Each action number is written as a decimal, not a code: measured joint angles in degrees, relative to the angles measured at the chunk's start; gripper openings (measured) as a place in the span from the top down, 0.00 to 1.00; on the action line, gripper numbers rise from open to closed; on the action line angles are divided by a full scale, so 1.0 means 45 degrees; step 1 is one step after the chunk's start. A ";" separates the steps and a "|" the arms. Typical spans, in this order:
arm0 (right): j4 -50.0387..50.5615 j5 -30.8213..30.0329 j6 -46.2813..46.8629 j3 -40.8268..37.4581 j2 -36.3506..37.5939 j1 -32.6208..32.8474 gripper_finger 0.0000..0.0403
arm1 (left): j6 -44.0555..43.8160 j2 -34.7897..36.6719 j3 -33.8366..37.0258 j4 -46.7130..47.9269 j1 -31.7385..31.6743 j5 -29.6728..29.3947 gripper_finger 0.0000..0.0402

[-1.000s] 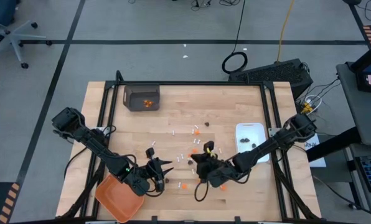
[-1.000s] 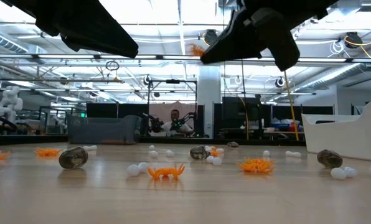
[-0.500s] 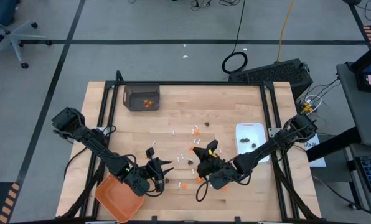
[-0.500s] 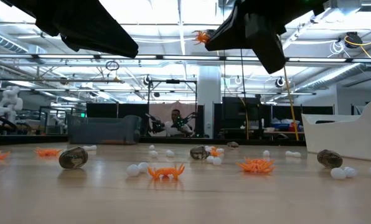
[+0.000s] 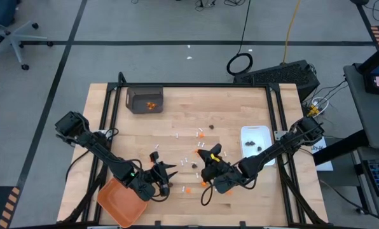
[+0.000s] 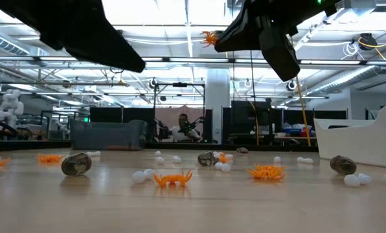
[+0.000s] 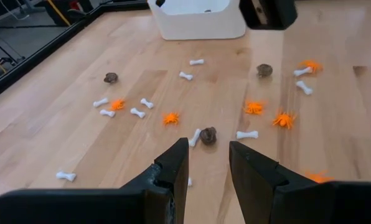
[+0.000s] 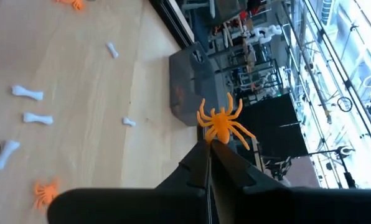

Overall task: Sort Halloween decoration
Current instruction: Put the orange spider toy into the black bin

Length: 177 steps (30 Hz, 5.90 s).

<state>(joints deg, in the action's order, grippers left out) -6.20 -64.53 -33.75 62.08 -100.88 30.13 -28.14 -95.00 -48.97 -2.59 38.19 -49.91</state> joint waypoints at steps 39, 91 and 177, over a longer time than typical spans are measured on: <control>0.0100 1.0139 1.2584 0.0000 0.0000 -0.0408 1.00 | 0.5205 -0.0058 0.0000 -0.3038 0.0376 0.0413 0.71; -0.1336 1.0763 1.1718 0.0005 -0.0005 -0.1127 1.00 | 1.8039 -0.0058 -0.0005 -0.3702 -0.1324 0.4075 0.82; -0.4192 0.6732 1.1679 0.0005 -0.2506 0.0334 0.51 | 0.3647 0.3832 0.0000 0.7979 -1.5891 0.7926 0.93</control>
<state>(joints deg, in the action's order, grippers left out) -25.06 -34.24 18.81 62.11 -112.16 31.63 -11.73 -77.76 -48.97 33.32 -33.32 -14.24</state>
